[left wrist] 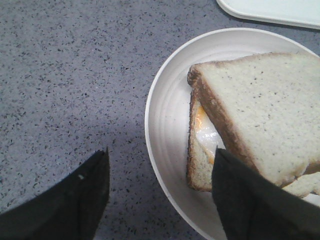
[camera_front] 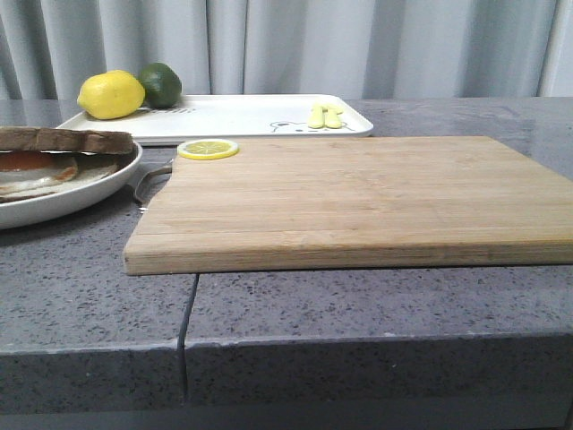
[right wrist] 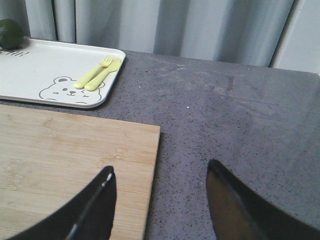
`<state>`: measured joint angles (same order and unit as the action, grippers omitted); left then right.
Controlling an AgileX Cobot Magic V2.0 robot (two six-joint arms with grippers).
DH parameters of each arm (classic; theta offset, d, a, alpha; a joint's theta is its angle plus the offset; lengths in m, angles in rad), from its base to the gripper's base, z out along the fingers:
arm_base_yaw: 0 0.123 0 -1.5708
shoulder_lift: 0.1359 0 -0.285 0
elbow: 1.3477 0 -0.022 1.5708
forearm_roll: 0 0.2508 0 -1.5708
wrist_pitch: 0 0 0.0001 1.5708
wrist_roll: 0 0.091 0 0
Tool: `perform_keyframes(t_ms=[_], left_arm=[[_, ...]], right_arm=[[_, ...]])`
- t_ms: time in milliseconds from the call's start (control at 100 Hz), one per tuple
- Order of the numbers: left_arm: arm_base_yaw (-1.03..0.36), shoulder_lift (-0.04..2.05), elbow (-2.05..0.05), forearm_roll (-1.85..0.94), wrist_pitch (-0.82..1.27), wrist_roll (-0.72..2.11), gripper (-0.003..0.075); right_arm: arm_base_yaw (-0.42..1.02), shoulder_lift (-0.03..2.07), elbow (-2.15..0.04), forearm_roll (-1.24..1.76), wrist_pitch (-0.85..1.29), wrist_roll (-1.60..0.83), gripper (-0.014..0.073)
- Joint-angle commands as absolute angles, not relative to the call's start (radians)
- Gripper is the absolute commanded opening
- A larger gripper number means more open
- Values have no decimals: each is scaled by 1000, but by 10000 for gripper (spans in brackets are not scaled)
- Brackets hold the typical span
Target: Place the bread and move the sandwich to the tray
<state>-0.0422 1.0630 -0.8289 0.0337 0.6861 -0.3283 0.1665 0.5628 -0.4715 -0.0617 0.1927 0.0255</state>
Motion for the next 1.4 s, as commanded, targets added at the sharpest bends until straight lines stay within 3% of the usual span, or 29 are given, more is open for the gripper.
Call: perform_keyframes(t_ms=[0,1390], left_arm=[[-38,1068,-865,33,614,-341,410],[32,1291,-865,-22,492,-360,410]], right_arm=[[160,561,-499,-61,121,25,418],[160,561,-499,-61,127,25,418]])
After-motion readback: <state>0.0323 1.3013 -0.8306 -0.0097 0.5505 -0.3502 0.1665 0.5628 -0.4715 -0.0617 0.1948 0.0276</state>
